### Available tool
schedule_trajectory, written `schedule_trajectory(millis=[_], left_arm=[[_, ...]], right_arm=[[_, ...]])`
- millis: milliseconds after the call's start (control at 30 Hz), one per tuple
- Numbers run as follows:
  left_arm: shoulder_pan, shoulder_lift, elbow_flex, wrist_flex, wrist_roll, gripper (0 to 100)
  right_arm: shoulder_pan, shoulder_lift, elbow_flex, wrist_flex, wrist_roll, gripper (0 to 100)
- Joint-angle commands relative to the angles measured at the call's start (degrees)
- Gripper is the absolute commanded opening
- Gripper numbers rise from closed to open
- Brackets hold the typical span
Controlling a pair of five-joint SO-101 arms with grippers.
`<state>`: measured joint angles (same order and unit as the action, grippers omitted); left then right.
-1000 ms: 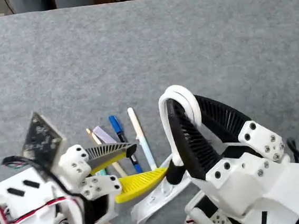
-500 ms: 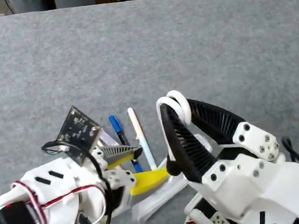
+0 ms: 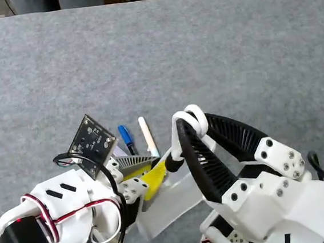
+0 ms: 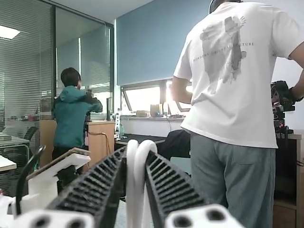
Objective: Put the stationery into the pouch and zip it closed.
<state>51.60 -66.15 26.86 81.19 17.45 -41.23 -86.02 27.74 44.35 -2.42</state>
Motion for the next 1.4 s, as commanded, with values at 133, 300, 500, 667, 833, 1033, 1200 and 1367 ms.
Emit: schedule_trajectory(millis=[133, 300, 500, 667, 833, 1033, 1200, 1367], left_arm=[[-7.0, 0.3, 1.3, 0.0, 0.1, 3], [-16.2, 0.3, -3.5, 0.3, 5.5, 3], [-27.9, 0.2, -10.6, 0.6, 12.3, 3], [-30.6, 0.2, -11.0, 9.2, 16.1, 3], [-30.6, 0.2, -10.9, 18.5, 15.8, 3], [-30.7, -3.0, -9.3, 19.7, 10.0, 3], [-31.1, -9.8, -6.7, 19.6, 6.1, 3], [-30.6, -18.5, -6.8, 19.6, 5.8, 19]], right_arm=[[-0.4, -0.7, -3.4, -0.6, -0.1, 1.1], [-0.3, -0.7, -3.6, -0.4, -0.1, 1.1], [-0.3, -0.7, -3.6, -0.8, 0.0, 1.1], [-0.2, -0.7, -3.6, -0.8, 0.4, 1.1], [-0.2, -0.7, -3.6, -0.8, 4.0, 1.1], [-0.2, -0.7, -3.6, -0.8, 4.2, 1.1], [-0.2, -0.7, -3.6, -0.4, 4.2, 1.1], [-0.2, -0.4, -3.6, -0.4, 4.2, 1.1]])
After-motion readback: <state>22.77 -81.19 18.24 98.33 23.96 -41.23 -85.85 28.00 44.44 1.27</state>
